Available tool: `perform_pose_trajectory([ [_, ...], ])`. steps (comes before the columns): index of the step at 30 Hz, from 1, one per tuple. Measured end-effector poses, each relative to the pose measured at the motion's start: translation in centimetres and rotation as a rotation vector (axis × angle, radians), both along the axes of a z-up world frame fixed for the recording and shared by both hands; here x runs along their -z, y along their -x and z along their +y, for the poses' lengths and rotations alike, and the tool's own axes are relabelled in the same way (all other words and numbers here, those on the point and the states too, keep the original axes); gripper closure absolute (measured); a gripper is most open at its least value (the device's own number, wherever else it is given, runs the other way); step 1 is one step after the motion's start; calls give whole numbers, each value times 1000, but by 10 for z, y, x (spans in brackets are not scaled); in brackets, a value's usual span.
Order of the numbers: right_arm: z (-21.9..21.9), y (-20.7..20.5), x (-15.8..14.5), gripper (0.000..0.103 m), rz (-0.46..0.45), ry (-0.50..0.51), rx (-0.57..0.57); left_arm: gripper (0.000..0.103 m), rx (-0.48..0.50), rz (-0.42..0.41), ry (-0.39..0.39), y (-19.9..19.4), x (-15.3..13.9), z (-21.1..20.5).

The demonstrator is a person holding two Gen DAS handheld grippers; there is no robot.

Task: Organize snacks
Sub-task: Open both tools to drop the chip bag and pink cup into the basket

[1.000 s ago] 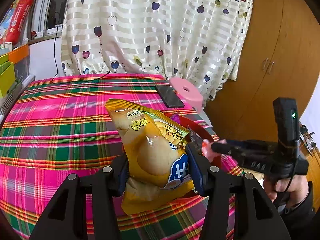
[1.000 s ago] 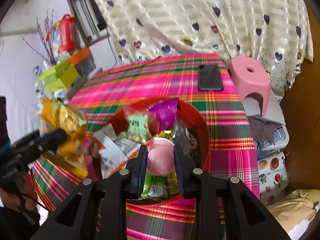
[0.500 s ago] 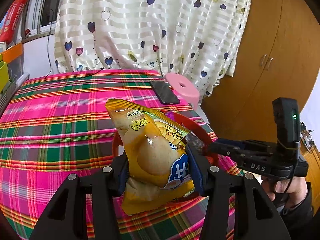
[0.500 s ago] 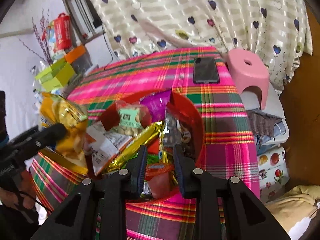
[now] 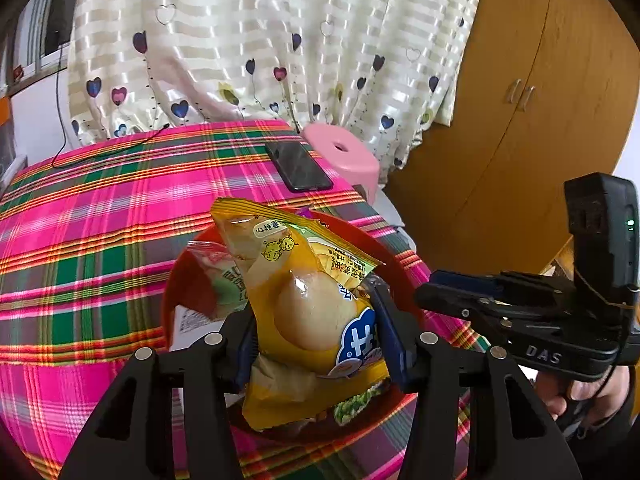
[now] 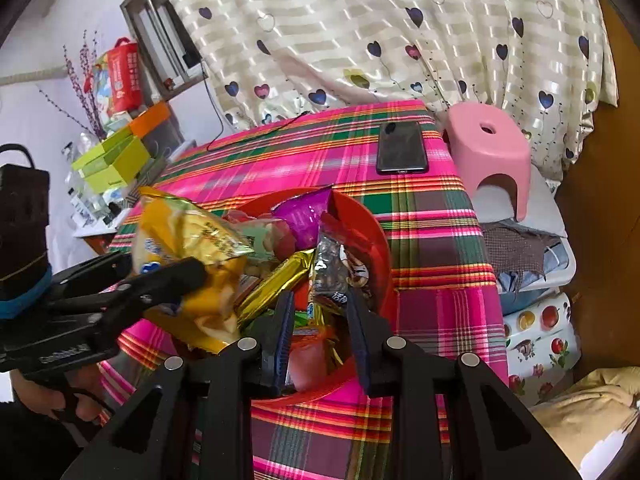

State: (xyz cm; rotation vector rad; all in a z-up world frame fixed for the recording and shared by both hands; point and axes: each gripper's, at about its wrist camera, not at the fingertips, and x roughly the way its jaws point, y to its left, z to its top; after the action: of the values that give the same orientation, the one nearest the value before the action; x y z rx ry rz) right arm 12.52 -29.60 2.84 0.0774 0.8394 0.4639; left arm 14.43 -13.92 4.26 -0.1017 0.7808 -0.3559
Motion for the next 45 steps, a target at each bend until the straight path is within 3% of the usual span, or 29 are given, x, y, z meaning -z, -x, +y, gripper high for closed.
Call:
perform_pose_trajectory([
  [7,-5,-4,5,78,13,-5,5,49,-9,22,-38,-11,8,-8],
  [19,-3,-5,6,72,15,-1,10,42,-42,-15,-38,-8,1,0],
  [38,9,15,-7,69,-35,10,7,42,-128,-63,-13,36,-10,46],
  [45,29,21,-3,81,-39,34,-42,46,-195,-53,13,49,-2,76],
])
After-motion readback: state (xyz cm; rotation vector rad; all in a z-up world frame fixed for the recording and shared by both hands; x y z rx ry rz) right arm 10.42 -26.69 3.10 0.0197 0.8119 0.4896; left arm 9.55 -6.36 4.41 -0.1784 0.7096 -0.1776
